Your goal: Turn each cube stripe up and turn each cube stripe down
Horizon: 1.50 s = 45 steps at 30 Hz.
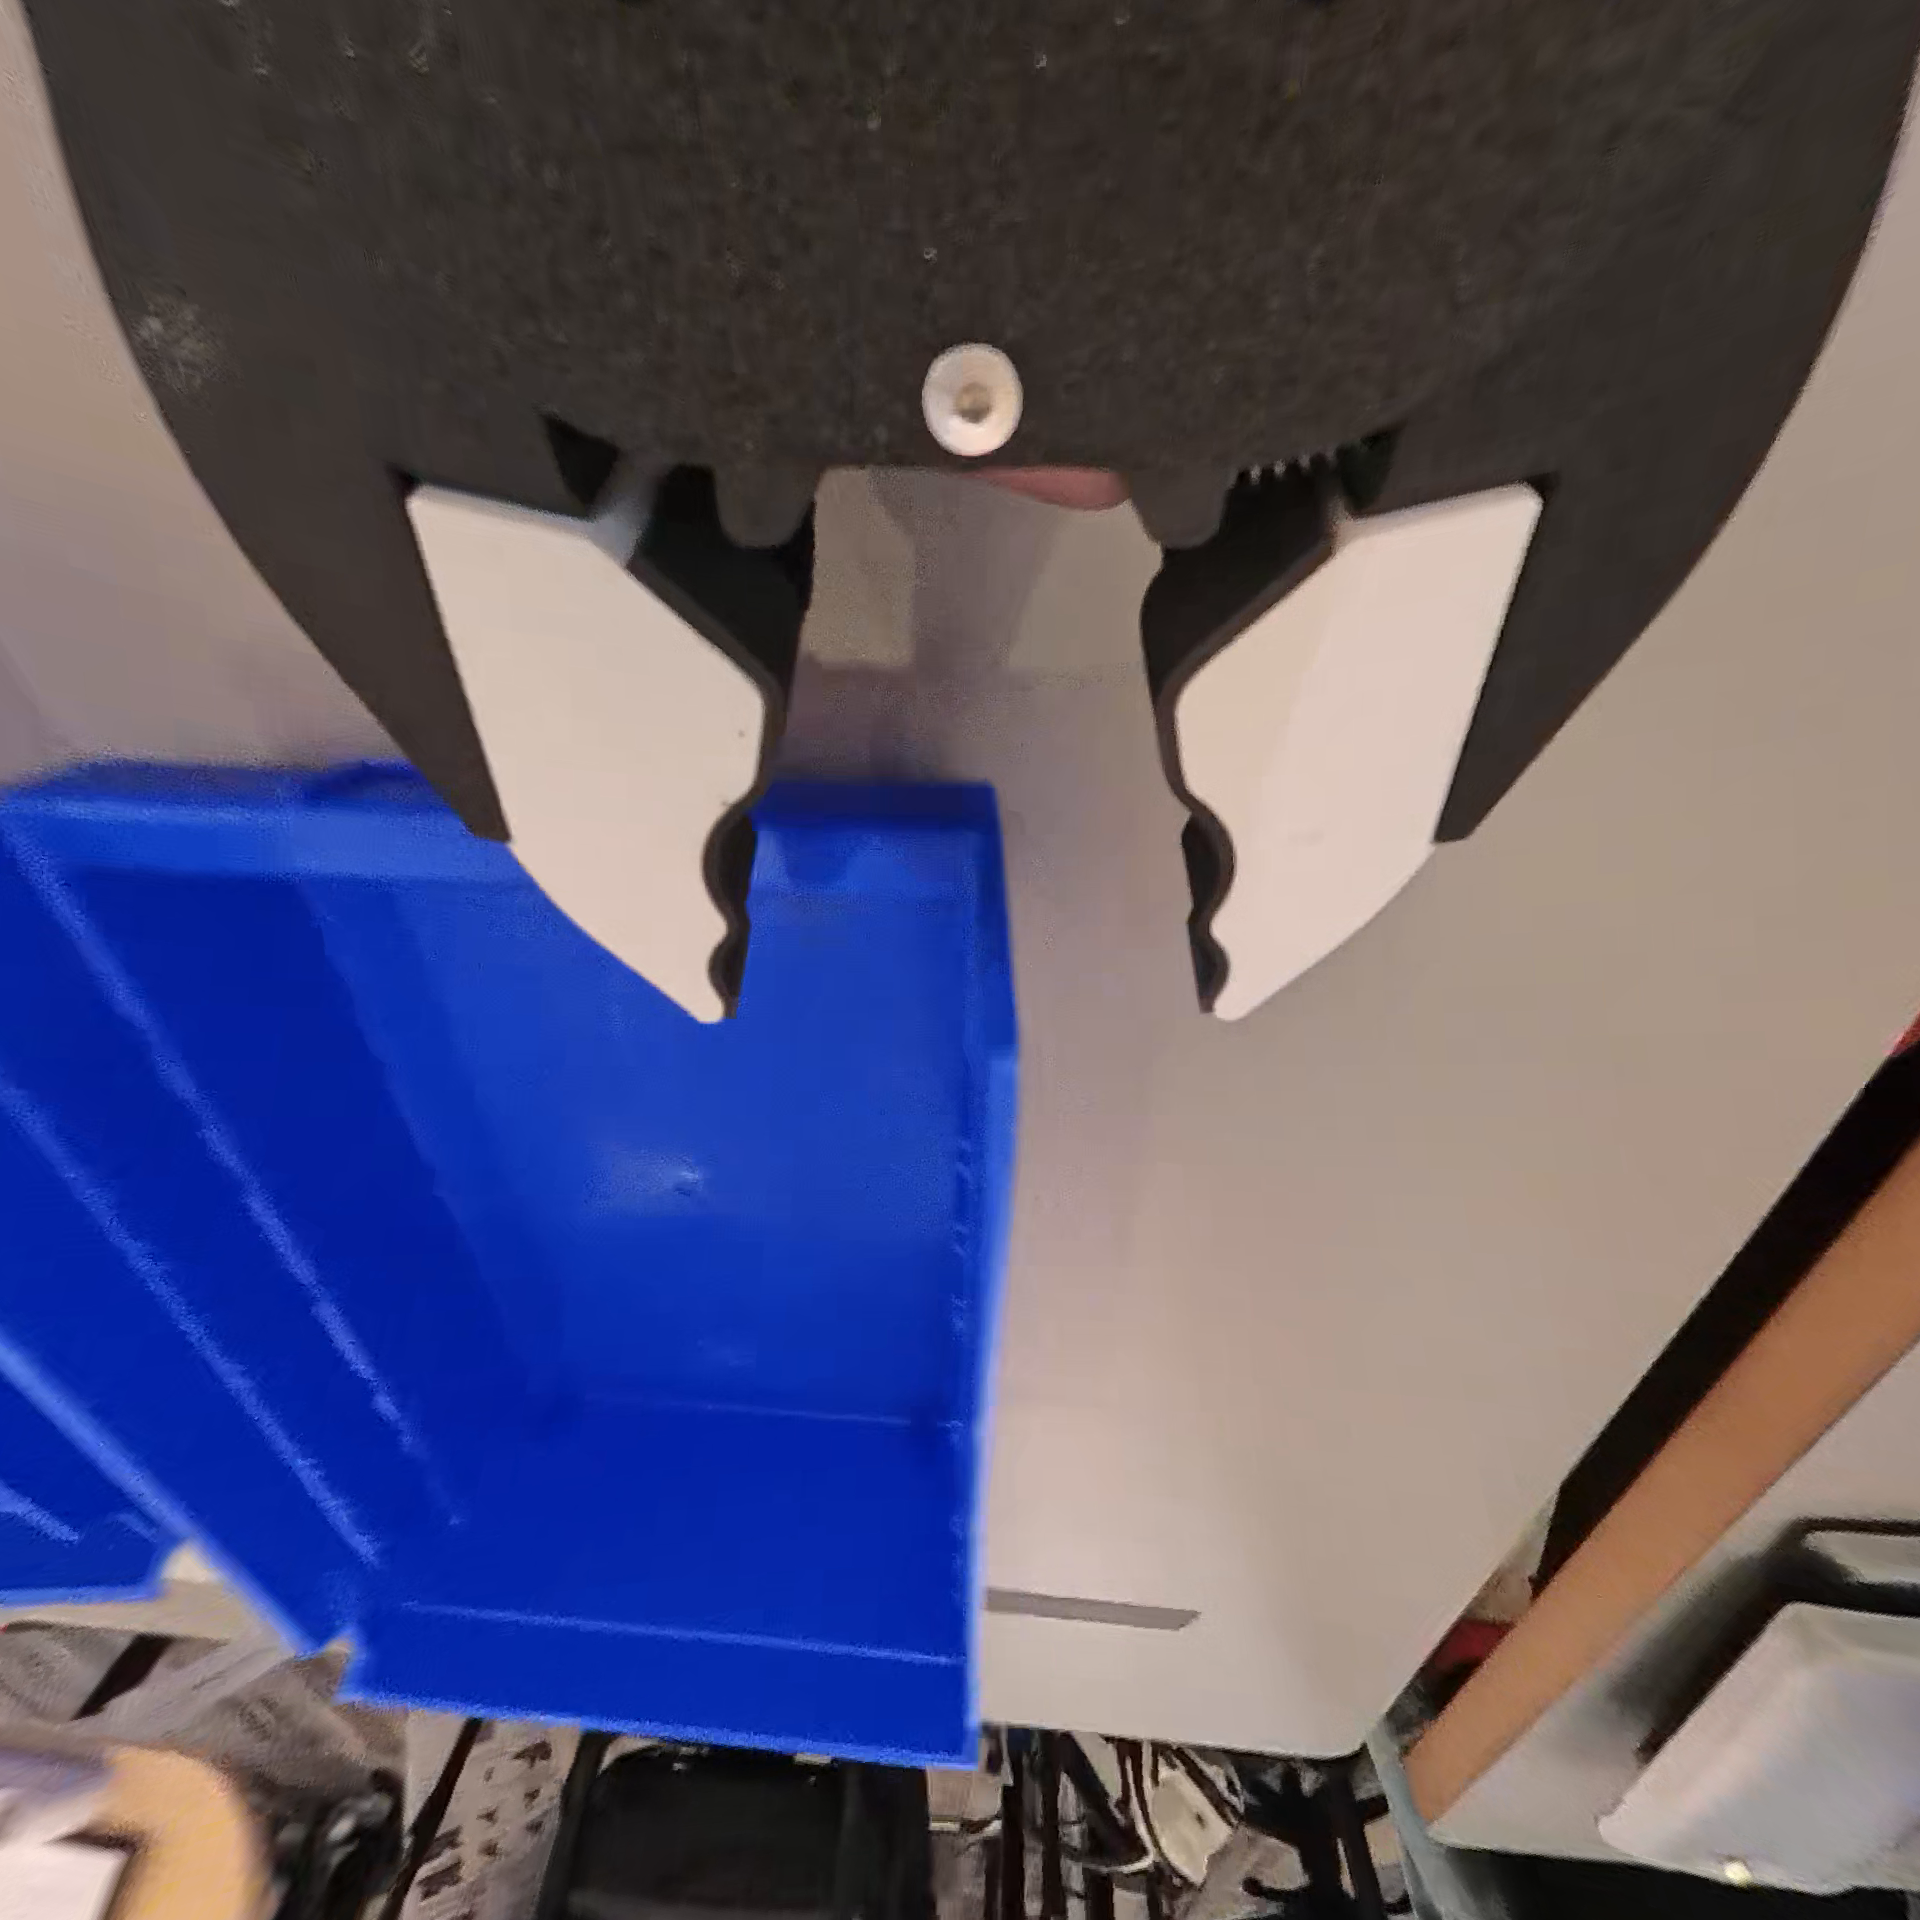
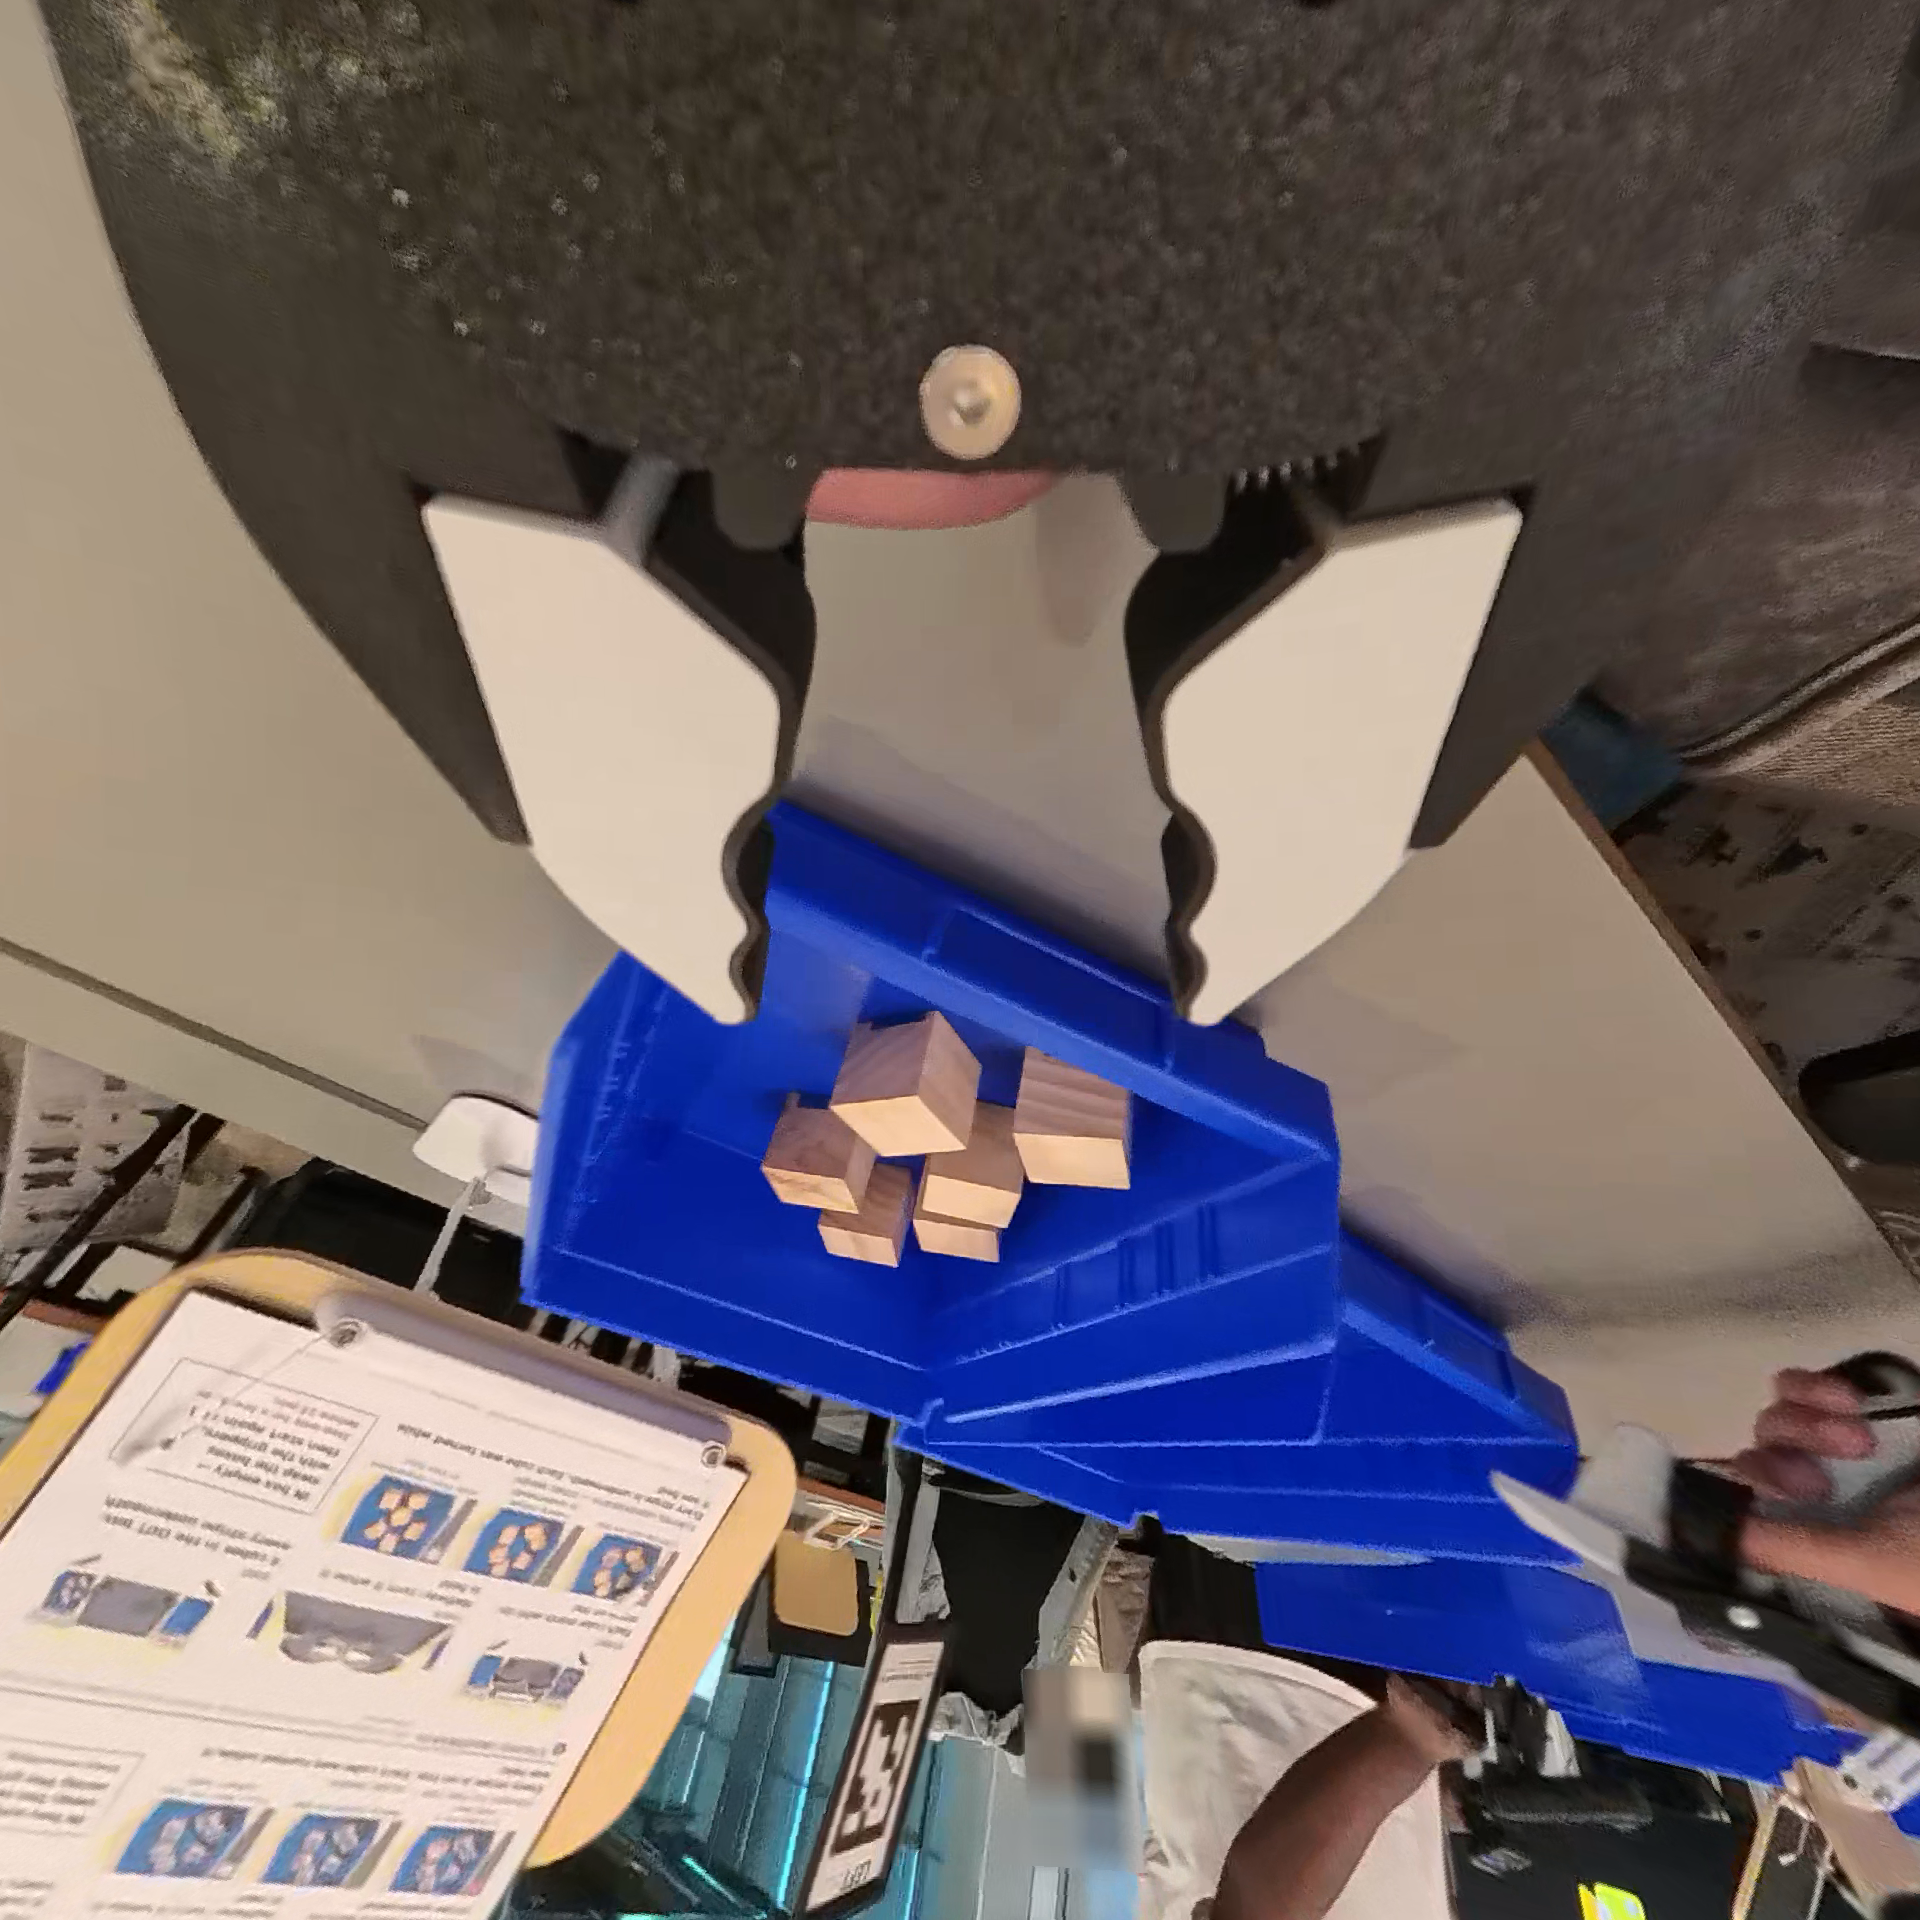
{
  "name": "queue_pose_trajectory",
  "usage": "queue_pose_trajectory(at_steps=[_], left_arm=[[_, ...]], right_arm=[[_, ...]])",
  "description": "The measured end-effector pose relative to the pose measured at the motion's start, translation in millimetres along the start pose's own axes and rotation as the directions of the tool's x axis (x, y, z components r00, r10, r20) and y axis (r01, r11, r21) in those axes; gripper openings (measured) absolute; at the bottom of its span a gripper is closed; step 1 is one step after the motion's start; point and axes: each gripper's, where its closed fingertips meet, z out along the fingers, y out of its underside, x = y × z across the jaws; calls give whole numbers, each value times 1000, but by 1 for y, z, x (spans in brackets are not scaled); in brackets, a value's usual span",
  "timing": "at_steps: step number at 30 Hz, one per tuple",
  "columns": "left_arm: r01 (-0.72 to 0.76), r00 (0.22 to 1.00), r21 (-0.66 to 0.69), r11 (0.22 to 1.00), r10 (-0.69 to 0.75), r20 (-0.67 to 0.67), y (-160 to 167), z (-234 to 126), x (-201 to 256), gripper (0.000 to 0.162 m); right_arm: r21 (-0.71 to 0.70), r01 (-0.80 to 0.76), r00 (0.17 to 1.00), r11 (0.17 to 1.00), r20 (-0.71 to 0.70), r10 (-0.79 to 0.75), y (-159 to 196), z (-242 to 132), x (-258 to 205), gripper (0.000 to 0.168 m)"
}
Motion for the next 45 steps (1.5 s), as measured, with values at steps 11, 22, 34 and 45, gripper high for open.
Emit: queue_pose_trajectory(at_steps=[11, 22, 34, 45], left_arm=[[77, 997, -11, 997, -77, -16, 19, -18, 4, 4], [102, 987, 94, 990, -113, 115, 88, -157, 41, 10], [-13, 987, 361, 932, -46, 153, 13, -195, 100, 11], [-114, 933, 485, 867, 261, -247, -122, -132, 416, 9]], right_arm=[[-79, 13, 984, 997, 180, 1, 6, 29, -88, 56], [-285, -205, 910, 936, 298, 290, -14, 140, -201, 50], [-51, -216, 975, 975, 31, 218, -84, 122, -128, 4], [115, -121, 839, 986, -520, 163, -142, -80, 162, 4]])
